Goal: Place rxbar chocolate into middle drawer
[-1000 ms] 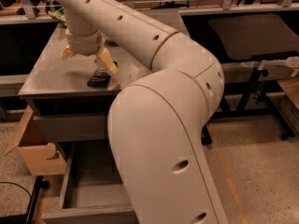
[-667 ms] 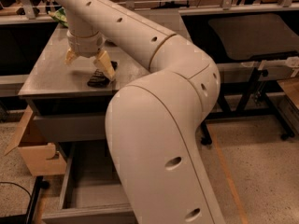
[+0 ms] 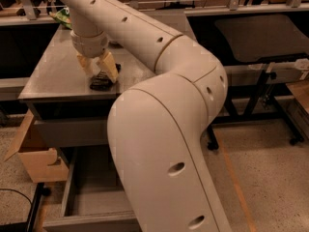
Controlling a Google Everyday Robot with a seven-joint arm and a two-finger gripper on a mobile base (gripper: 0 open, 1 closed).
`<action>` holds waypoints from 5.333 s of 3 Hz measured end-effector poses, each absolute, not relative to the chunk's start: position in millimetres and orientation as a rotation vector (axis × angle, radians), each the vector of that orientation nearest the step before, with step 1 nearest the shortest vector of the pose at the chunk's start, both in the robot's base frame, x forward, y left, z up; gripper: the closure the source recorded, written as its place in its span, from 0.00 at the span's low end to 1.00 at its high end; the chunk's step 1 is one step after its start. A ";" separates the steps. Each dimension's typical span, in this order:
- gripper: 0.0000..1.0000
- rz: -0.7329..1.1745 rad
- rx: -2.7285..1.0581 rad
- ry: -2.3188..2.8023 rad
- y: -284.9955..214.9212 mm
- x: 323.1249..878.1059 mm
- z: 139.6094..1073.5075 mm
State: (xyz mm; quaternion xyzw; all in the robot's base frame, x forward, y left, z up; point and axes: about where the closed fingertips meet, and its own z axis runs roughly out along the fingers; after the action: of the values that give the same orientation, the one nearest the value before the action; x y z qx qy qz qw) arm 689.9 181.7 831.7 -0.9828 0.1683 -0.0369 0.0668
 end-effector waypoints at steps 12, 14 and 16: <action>1.00 0.221 -2.959 0.963 -4.1 524.8 793.5; 1.00 0.301 -2.999 1.063 -4.4 496.8 703.3; 1.00 0.233 -2.940 1.039 6.3 502.5 663.7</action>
Offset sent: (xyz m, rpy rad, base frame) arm -0.0474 -0.0511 0.0608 0.0905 -0.0277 -0.0324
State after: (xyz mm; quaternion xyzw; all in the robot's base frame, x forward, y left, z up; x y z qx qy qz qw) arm 502.5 6.3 663.7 -0.9402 0.3321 0.0746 0.0073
